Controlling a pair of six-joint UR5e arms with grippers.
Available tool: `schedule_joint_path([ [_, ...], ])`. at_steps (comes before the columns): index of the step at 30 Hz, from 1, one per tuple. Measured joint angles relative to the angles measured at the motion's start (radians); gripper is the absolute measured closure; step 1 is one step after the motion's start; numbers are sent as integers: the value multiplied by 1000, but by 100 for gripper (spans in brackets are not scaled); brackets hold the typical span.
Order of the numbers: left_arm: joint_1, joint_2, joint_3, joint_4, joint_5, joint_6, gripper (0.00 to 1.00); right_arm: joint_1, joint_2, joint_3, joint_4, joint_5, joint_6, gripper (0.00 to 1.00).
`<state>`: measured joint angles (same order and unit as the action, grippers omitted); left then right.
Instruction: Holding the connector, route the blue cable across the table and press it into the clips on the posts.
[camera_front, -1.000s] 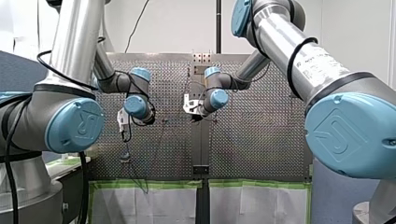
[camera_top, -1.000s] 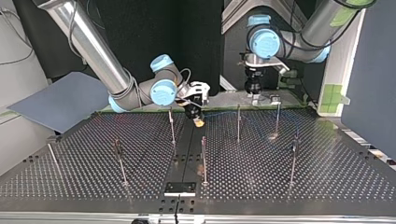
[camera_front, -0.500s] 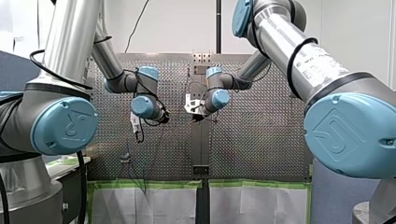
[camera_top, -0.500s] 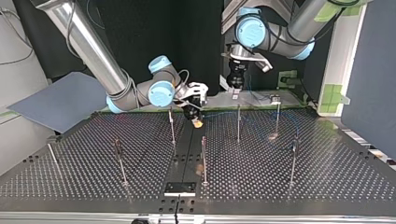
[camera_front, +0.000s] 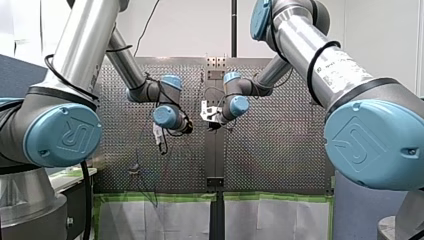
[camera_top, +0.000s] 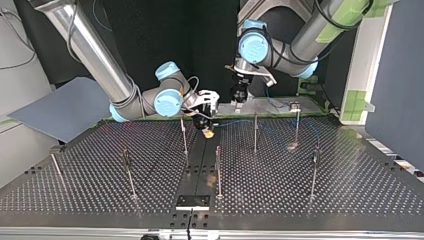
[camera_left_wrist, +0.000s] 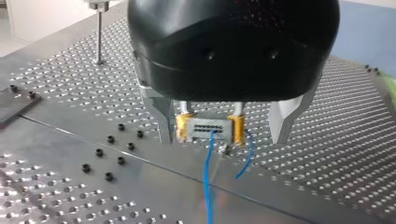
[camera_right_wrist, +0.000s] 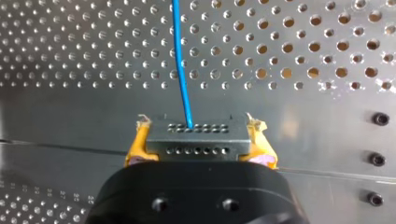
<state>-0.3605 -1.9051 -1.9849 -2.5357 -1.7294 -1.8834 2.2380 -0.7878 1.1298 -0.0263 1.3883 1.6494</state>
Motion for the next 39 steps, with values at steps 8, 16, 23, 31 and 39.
schedule_joint_path([
  [8,4,-17,46,-11,-3,-6,0,-6,-1,0,1,-12,0,100],
  [16,20,-73,104,-40,-25,-9,0,-8,-2,0,2,-16,-1,100],
  [23,31,-127,157,-60,-21,-9,0,-10,-2,0,0,-22,-1,100],
  [31,29,-164,217,-49,-6,-14,0,-10,-2,0,-1,-26,-2,100],
  [39,37,-166,233,-64,-24,-19,0,-9,-2,0,0,-34,-3,100],
])
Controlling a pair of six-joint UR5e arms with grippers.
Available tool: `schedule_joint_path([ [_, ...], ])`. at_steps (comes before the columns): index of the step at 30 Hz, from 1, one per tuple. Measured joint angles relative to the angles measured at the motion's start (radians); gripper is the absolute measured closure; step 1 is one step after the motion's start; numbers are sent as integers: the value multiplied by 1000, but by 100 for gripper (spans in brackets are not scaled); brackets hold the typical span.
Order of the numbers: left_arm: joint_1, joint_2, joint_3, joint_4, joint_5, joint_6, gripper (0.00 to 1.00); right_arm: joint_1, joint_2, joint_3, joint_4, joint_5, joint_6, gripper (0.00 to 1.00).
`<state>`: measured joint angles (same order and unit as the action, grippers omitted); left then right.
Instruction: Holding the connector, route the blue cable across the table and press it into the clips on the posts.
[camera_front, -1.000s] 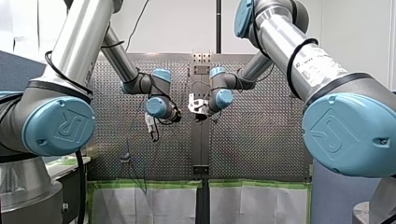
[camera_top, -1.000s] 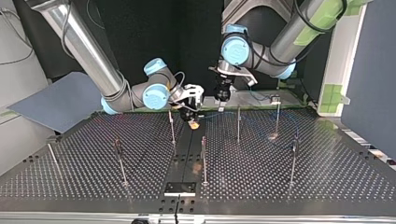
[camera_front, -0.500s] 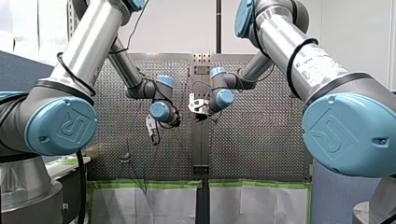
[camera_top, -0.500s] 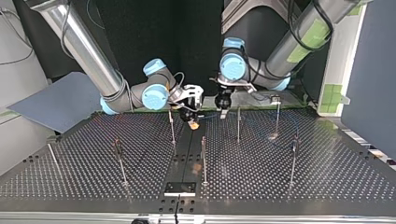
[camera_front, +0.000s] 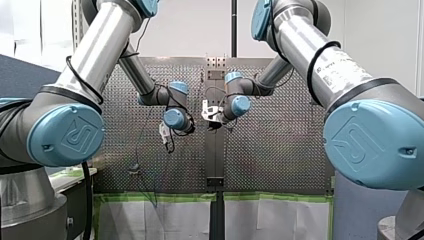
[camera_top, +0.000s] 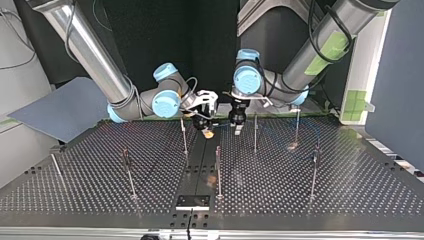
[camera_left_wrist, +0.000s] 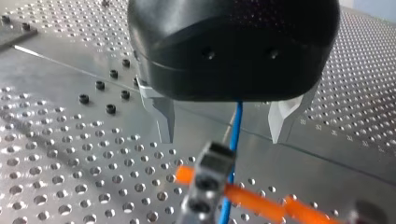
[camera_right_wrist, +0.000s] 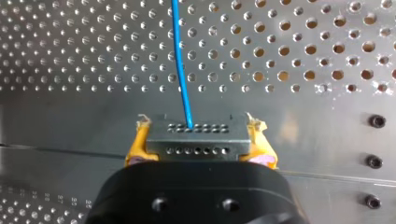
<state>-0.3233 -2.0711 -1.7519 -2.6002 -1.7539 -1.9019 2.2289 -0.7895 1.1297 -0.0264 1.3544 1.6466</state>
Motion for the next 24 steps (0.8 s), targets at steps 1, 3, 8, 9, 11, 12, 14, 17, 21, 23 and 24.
schedule_joint_path([
  [1,1,0,0,-4,-4,0,0,0,0,0,0,-2,0,100],
  [3,2,0,0,-8,-8,0,0,0,0,0,0,-4,0,100],
  [8,-1,0,0,-12,-10,-1,0,0,0,0,-1,-11,1,100],
  [9,-2,0,0,-11,-9,-2,0,0,0,0,-1,-13,1,100],
  [11,-3,-4,2,-12,-8,-4,0,-1,0,0,-1,-16,2,100],
  [12,-3,-8,4,-12,-7,-5,0,-1,0,0,-1,-17,2,100],
  [14,-5,-19,8,-13,-4,-6,0,-1,0,0,-1,-19,2,100],
  [17,-9,-42,14,-12,-4,-6,0,0,0,0,-1,-23,3,100],
  [21,-15,-59,25,-19,-28,-2,8,2,0,0,0,-27,3,100],
  [23,-17,-62,29,-24,-49,7,32,3,0,0,0,-27,3,100],
  [24,-17,-62,29,-26,-57,10,32,3,0,0,0,-27,3,100],
])
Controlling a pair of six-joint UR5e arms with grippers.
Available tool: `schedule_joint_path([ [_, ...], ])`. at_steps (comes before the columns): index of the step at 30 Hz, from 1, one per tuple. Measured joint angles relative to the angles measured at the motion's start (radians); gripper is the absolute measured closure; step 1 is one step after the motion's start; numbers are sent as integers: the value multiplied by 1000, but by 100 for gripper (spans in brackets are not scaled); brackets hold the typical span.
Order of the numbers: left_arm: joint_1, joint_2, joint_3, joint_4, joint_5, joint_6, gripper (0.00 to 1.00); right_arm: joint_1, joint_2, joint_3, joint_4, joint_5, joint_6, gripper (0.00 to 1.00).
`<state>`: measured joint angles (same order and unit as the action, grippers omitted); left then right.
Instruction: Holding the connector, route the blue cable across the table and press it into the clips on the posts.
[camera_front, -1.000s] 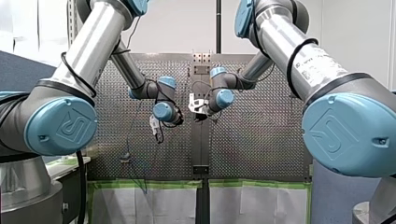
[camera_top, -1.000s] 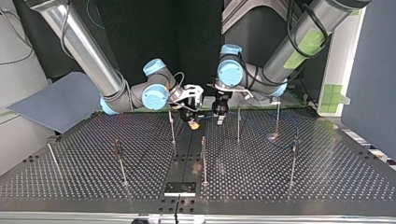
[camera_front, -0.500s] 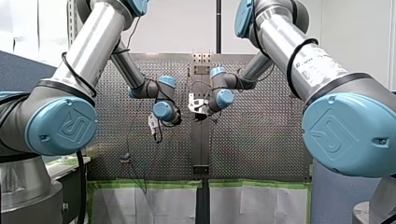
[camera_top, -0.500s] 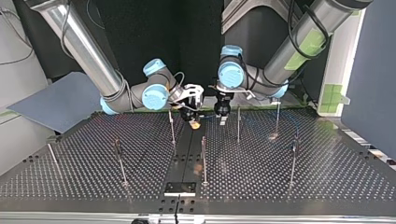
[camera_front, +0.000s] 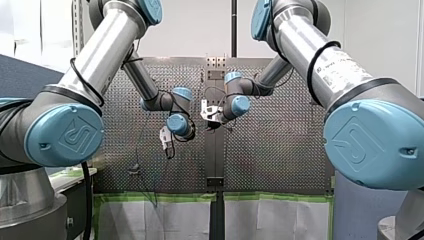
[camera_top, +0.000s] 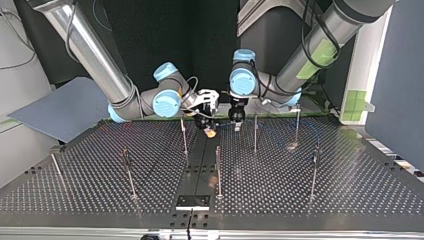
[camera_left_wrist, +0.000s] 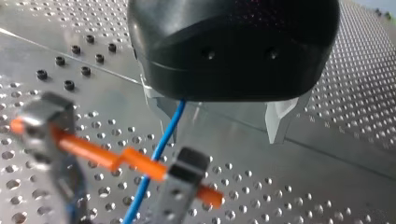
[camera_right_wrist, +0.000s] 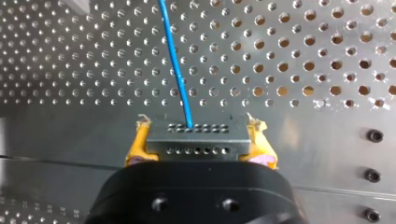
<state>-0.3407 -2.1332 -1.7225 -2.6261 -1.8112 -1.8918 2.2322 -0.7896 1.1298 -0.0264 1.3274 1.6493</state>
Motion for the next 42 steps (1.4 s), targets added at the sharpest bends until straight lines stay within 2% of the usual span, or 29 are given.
schedule_joint_path([
  [1,-2,0,1,-1,-11,4,54,0,0,0,0,0,0,100],
  [2,-3,0,1,1,-19,6,62,0,0,0,0,0,0,100],
  [3,-5,0,1,3,-27,8,62,1,0,0,0,0,0,100],
  [4,-7,0,1,8,-35,10,99,1,-1,0,0,0,0,100],
  [12,-21,9,2,2,-51,-13,99,2,-12,0,1,-7,0,100],
  [15,-23,32,2,-23,-69,-21,99,1,-33,0,2,-9,5,100],
  [22,-24,89,-13,-73,-115,-29,99,-3,-73,0,11,-4,29,100],
  [27,-18,130,-47,-75,-117,-38,99,2,-83,3,28,7,25,100],
  [36,-22,204,-97,-74,-115,-29,99,0,-145,59,31,32,23,100],
  [42,-29,254,-99,-89,-114,-11,99,-4,-196,103,33,54,33,100],
])
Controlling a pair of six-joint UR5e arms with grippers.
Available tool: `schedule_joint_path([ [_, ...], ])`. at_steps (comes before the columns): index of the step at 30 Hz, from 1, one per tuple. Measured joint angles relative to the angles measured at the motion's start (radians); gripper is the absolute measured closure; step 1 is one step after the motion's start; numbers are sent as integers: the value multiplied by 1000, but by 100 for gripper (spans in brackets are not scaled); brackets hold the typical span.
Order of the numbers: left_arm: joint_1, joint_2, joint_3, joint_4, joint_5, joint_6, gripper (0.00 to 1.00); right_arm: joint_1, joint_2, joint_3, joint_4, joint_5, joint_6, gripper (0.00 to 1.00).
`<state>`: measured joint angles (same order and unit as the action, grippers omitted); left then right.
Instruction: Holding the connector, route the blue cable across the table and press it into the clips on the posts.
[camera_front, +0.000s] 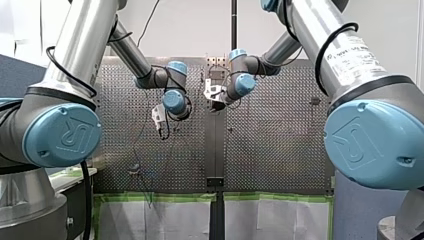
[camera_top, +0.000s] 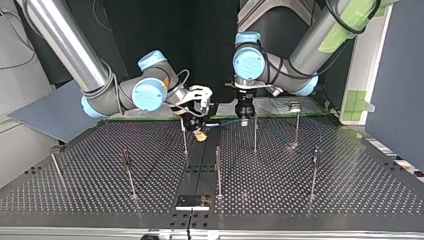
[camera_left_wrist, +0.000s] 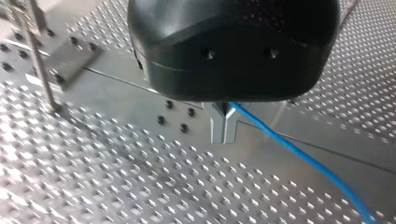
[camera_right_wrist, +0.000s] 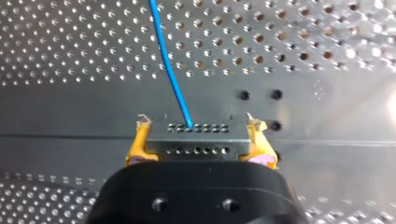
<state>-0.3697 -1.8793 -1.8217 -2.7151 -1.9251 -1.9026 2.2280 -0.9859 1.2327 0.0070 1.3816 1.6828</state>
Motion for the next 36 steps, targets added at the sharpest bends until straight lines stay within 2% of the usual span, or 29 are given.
schedule_joint_path([
  [15,-21,139,0,-2,39,10,99,1,-129,16,4,3,9,100],
  [26,-11,231,31,22,106,-1,99,3,-221,16,8,2,10,100],
  [29,-1,234,43,25,126,-15,99,1,-247,16,8,4,9,100],
  [32,5,214,68,10,139,-15,99,-1,-275,16,6,6,10,100],
  [36,8,180,102,12,146,-12,99,-4,-282,16,5,7,10,100],
])
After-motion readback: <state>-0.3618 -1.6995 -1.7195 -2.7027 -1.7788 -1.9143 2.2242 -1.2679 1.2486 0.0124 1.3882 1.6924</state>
